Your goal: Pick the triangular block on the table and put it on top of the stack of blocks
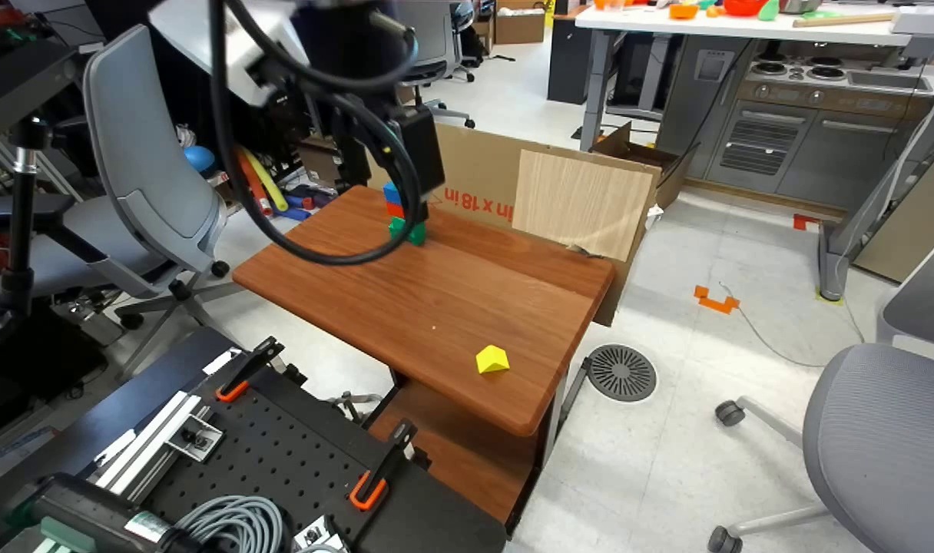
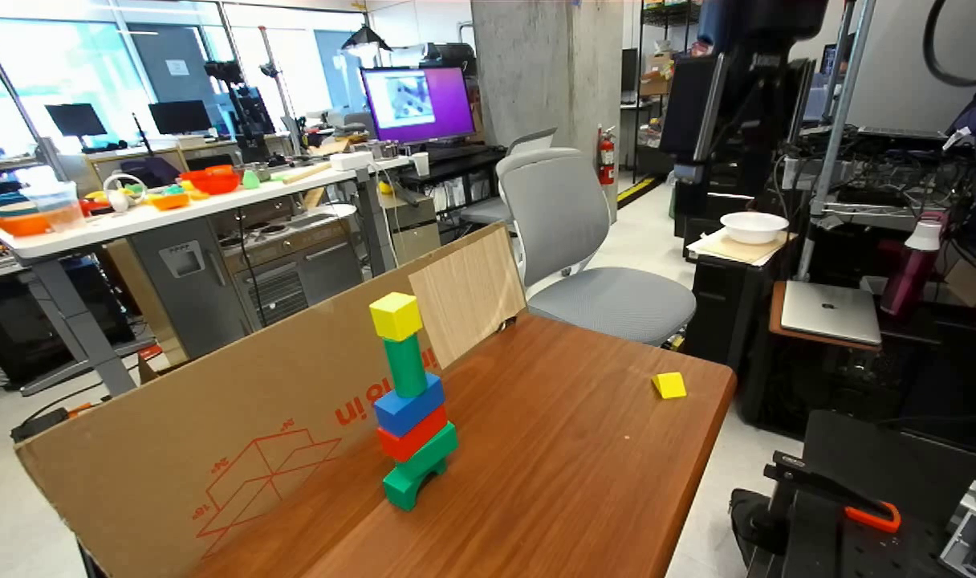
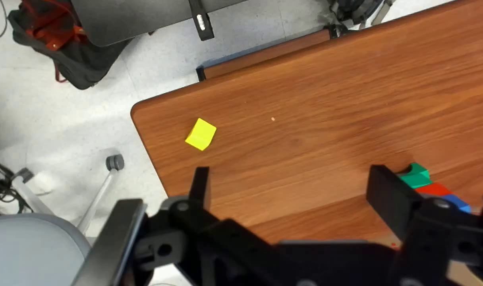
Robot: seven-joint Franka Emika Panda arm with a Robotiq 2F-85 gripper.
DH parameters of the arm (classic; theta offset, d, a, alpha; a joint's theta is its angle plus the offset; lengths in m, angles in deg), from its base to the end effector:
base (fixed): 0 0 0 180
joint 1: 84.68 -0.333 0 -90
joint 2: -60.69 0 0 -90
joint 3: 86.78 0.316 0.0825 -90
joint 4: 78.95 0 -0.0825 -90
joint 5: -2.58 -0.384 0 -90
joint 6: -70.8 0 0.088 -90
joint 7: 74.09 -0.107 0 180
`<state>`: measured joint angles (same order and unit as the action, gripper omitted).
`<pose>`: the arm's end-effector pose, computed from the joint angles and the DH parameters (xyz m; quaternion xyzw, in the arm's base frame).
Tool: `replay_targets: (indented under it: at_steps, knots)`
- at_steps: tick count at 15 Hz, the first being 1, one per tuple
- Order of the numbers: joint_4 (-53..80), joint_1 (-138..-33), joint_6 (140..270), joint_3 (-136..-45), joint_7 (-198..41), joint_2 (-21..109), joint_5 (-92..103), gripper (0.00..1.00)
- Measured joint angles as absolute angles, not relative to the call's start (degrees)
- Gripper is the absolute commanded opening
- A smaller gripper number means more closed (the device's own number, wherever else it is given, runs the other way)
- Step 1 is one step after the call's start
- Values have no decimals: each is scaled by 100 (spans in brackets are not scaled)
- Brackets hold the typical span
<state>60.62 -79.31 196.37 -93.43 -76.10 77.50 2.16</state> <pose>0.4386 -0.0937 0.4175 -0.9920 0.1221 -0.0251 0.0177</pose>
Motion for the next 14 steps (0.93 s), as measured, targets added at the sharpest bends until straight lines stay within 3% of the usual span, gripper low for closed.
replay_targets:
  at_steps: [7,14]
  knots:
    - [5537,-7872,20695,-9590,-7631,5961,-963,100]
    - [4687,-7861,20914,-9536,-7861,4569,-1369,100]
